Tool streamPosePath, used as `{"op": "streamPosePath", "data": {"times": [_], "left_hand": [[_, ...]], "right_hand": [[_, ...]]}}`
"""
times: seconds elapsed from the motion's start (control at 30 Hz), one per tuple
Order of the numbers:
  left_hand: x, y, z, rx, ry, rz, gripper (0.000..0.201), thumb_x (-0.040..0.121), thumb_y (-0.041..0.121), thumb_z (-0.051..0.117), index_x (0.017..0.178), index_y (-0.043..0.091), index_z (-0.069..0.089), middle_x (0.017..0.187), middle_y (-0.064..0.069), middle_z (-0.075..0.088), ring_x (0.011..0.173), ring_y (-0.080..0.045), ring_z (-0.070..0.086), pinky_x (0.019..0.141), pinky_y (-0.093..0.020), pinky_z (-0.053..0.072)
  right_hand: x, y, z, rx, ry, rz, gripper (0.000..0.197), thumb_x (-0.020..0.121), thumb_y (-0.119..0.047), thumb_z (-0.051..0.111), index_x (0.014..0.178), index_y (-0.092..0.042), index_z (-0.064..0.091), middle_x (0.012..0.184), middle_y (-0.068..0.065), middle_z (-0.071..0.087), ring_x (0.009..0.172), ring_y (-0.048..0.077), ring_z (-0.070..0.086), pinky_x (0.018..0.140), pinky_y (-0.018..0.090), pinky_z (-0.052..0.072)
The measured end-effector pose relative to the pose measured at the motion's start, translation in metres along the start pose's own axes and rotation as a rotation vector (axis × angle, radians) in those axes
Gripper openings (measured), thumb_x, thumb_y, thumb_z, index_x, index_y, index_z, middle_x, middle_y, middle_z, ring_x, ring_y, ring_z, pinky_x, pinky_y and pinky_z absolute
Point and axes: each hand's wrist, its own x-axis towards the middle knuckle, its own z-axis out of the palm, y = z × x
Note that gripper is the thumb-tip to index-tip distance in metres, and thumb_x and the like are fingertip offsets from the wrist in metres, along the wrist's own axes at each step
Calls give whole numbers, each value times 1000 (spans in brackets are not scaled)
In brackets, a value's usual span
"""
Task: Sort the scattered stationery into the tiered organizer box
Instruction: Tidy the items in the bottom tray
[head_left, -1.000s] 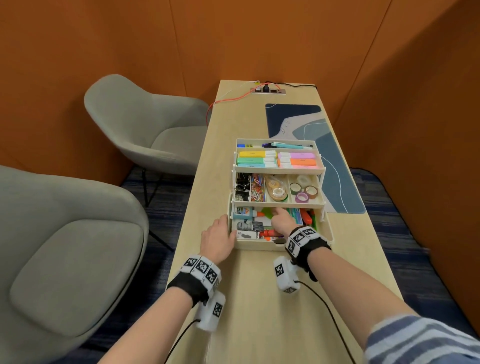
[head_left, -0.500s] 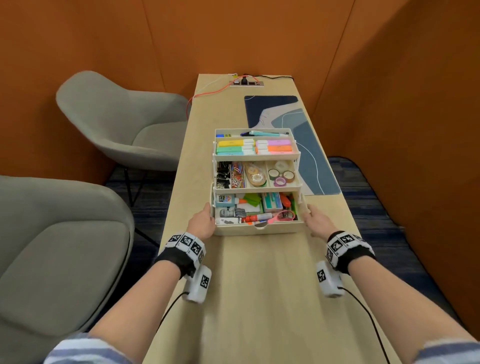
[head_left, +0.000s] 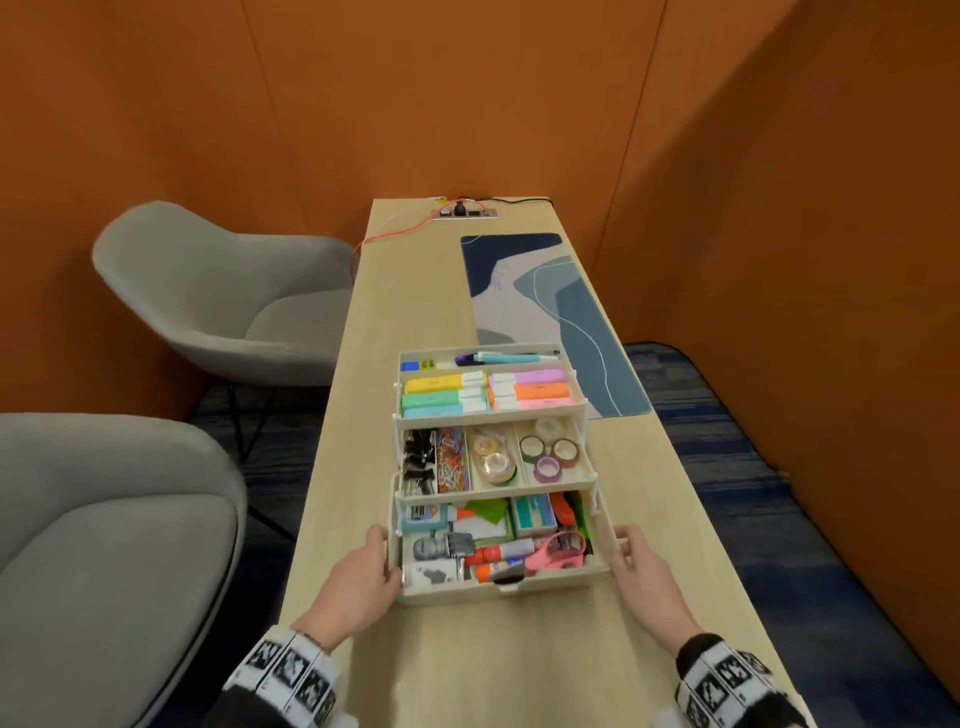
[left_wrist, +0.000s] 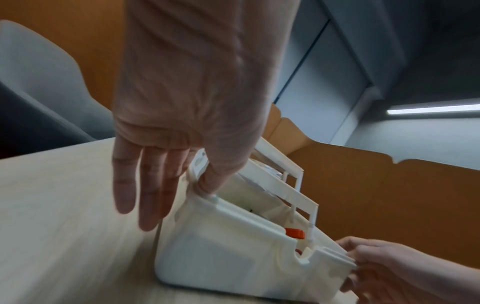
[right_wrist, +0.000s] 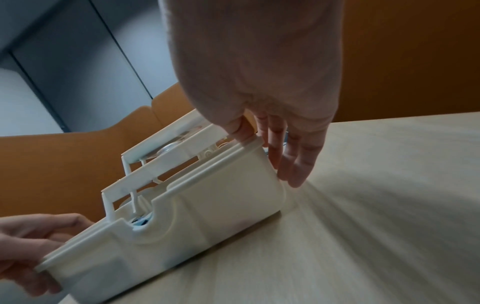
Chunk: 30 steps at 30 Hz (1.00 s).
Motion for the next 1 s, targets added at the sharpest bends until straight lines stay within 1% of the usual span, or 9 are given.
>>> {"op": "streamPosePath", "data": {"times": [0.13, 0.23, 0.3, 0.33, 0.4, 0.53, 0.7, 0.83, 1.0], "left_hand": [[-17, 3, -16, 44, -144, -33, 30, 97, 35, 47, 120, 18, 37, 96, 5, 62, 83, -12, 62, 74, -25, 50], [9, 12, -43, -95, -45, -82, 35, 103, 33, 30, 128, 11, 42, 106, -1, 61, 80, -9, 56, 71, -22, 45], [36, 20, -61, -268, 72, -109, 44, 104, 36, 22, 133, 10, 42, 130, -11, 54, 101, -19, 55, 92, -33, 44], [48, 25, -70, -373, 73, -117, 50, 103, 43, 20, 139, 15, 39, 141, -11, 47, 117, -24, 51, 103, -39, 39], [67, 40, -81, -561, 9, -117, 60, 97, 58, 11, 145, 29, 32, 150, -4, 37, 135, -26, 38, 110, -45, 31], [92, 52, -88, -786, -62, -251, 83, 87, 71, -5, 144, 28, 38, 149, -6, 40, 138, -27, 33, 115, -50, 21], [126, 33, -97, -973, -67, -429, 108, 76, 86, 1, 141, 10, 44, 142, -10, 48, 129, -32, 43, 112, -50, 28], [125, 38, -110, -1025, -52, -355, 101, 81, 81, 3, 140, 9, 44, 141, -8, 50, 129, -29, 45, 113, -51, 27], [105, 43, -118, -977, 49, -189, 83, 92, 68, 2, 137, 16, 49, 140, -1, 51, 128, -22, 46, 113, -49, 23]], "right_hand": [[-2, 7, -13, -49, -133, 50, 20, 97, -21, 46, 116, -21, 46, 99, -5, 61, 87, 7, 60, 73, 23, 50], [26, -2, -31, -19, -133, 64, 26, 99, -30, 40, 118, -17, 52, 112, 2, 61, 93, 11, 57, 82, 30, 49], [58, -20, -40, 104, -101, 129, 37, 100, -35, 34, 125, -14, 50, 122, 4, 56, 102, 17, 56, 79, 32, 47], [75, -31, -43, 196, -94, 174, 42, 100, -37, 31, 129, -11, 48, 128, 5, 54, 109, 20, 54, 78, 34, 46], [105, -52, -46, 392, -91, 230, 50, 101, -41, 27, 133, -8, 46, 136, 7, 50, 116, 23, 51, 84, 38, 44], [139, -77, -40, 493, -182, 269, 67, 96, -59, 19, 126, -11, 55, 129, 7, 56, 118, 22, 50, 100, 48, 39], [153, -90, -40, 534, -312, 306, 76, 88, -71, 17, 117, -16, 60, 123, 9, 60, 113, 21, 50, 95, 47, 37], [155, -90, -56, 580, -308, 316, 81, 89, -70, 16, 133, -10, 46, 129, 9, 54, 119, 22, 44, 101, 50, 33], [136, -82, -72, 668, -265, 230, 74, 90, -69, 19, 112, -11, 59, 130, 9, 53, 123, 23, 46, 104, 49, 38]]}}
